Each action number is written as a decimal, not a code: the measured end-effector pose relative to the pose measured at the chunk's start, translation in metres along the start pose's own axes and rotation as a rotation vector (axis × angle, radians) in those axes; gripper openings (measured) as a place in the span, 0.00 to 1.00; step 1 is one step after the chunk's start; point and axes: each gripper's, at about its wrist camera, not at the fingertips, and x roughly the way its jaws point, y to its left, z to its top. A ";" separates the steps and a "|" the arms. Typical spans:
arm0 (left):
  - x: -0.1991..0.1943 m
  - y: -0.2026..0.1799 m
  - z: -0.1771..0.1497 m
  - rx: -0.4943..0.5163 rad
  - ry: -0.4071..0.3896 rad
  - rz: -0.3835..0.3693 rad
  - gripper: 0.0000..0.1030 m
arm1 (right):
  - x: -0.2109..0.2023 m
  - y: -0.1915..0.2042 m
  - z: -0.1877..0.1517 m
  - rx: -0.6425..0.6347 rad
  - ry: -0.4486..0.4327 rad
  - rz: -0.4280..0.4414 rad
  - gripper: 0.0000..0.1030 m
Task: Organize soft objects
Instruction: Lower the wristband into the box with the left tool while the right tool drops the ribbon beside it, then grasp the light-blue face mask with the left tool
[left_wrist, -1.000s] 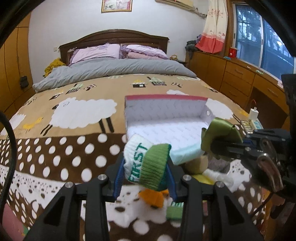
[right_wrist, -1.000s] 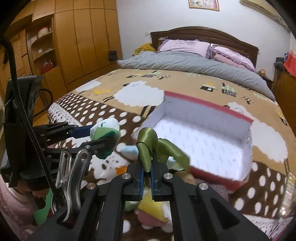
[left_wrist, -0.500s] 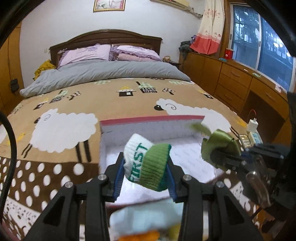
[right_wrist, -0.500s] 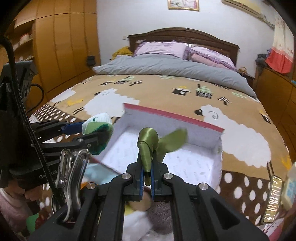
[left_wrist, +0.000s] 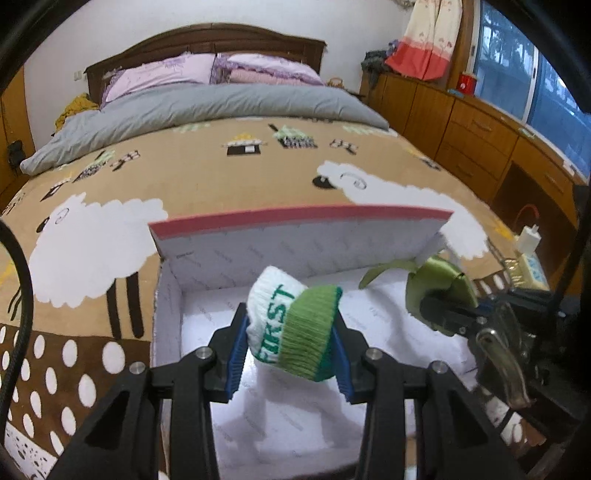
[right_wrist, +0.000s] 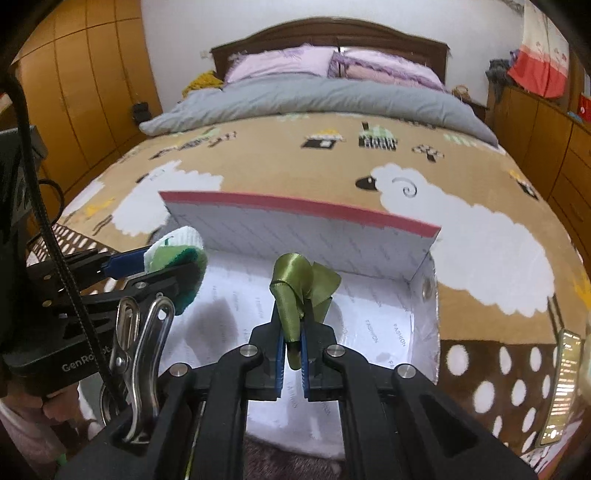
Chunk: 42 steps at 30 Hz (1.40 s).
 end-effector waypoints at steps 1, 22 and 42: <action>0.005 0.002 -0.001 0.001 0.011 -0.001 0.40 | 0.006 -0.001 0.001 0.003 0.012 -0.003 0.06; 0.035 0.005 -0.002 -0.009 0.075 0.051 0.62 | 0.056 -0.015 0.003 -0.006 0.097 0.003 0.54; -0.046 0.010 -0.030 -0.060 0.006 0.008 0.62 | -0.022 0.005 -0.017 -0.001 -0.020 0.024 0.61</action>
